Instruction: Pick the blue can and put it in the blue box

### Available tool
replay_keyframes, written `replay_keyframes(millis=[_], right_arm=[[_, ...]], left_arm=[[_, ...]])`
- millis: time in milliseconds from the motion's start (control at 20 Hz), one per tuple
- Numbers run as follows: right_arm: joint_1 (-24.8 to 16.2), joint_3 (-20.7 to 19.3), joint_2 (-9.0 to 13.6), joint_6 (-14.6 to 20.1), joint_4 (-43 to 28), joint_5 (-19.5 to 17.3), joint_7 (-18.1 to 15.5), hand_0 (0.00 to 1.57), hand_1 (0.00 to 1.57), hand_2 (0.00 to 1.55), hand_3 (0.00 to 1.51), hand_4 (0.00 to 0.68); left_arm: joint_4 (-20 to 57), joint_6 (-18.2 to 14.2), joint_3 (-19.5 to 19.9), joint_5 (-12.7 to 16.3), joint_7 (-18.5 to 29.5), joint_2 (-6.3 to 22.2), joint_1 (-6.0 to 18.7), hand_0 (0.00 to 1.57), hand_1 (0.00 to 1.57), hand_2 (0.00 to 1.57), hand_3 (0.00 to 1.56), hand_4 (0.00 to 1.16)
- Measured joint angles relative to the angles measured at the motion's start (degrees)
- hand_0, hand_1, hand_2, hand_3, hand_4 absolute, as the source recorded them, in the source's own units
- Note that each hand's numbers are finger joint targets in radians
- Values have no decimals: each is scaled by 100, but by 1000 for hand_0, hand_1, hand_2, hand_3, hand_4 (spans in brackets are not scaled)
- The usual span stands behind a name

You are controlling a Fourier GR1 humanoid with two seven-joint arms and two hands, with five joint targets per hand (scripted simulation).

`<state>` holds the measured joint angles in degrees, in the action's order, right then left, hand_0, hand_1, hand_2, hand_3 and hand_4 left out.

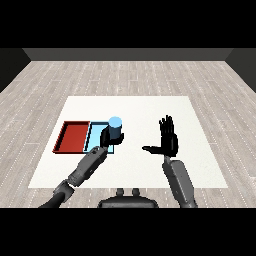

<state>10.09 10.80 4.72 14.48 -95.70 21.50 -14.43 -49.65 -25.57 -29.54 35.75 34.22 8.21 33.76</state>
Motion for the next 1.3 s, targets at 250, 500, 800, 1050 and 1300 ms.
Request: replay_keyframes(millis=[250,500,800,1050,1300], right_arm=[[-182,-342,32,-163,15,254,-92,0,0,0,0,0],[-337,-425,2,-246,101,303,-192,0,0,0,0,0],[-363,-541,-50,-363,307,380,-333,0,0,0,0,0],[-393,-702,-39,-545,497,541,-431,0,0,0,0,0],[-366,-807,32,-668,736,534,-492,0,0,0,0,0]], left_arm=[[195,-151,230,-221,-484,488,158,1571,1571,1571,1514,1148],[906,-376,181,-600,-1169,883,504,1571,1571,1565,1480,1027],[2157,-460,-62,-1038,-2157,905,950,894,894,827,835,925],[3297,-436,-260,-1296,-2924,593,1088,659,659,584,78,916],[4158,-566,-72,-1314,-3216,171,1285,1464,1464,1314,0,700]])
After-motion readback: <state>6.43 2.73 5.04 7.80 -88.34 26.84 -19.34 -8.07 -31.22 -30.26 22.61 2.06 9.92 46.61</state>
